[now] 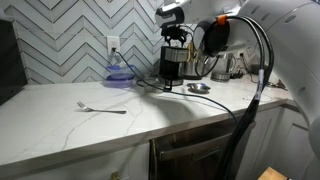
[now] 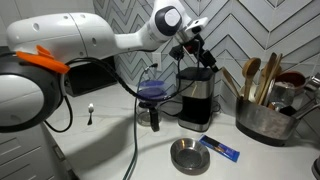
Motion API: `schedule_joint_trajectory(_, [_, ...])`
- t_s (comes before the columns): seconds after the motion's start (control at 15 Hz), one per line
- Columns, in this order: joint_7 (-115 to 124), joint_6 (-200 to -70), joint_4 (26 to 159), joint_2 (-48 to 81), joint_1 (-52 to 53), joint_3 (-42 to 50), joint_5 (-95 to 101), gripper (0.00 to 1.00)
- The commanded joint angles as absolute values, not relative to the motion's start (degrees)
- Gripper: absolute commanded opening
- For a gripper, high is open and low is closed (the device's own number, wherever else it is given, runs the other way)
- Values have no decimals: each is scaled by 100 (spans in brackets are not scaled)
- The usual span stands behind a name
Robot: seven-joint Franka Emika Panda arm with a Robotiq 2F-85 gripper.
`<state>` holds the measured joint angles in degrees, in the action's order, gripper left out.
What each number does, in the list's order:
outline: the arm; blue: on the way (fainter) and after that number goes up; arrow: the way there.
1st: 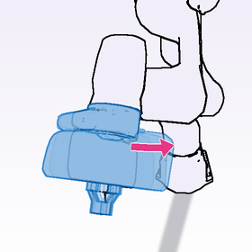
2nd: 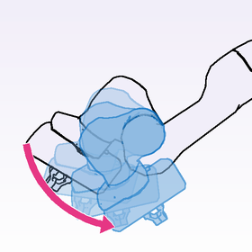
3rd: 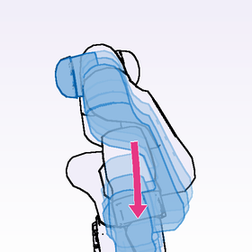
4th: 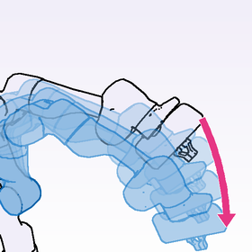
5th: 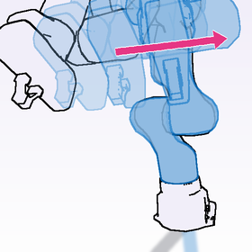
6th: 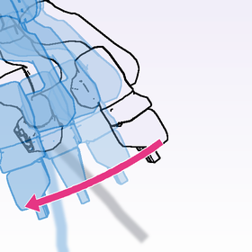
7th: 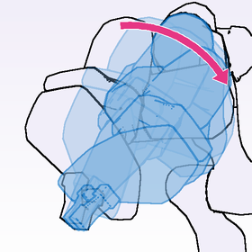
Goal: Move the coffee maker slightly to the left
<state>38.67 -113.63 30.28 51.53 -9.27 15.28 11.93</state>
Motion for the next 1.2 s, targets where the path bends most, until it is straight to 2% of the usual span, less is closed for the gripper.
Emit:
schedule_joint_trajectory(0.0, [3795, -10802, 3074, 5218, -963, 1373, 980, 100])
schedule_joint_trajectory(0.73, [4279, -11615, 2876, 5480, -1222, 1159, 473, 100])
schedule_joint_trajectory(1.13, [4109, -11335, 3003, 5431, -1177, 1195, 446, 100])
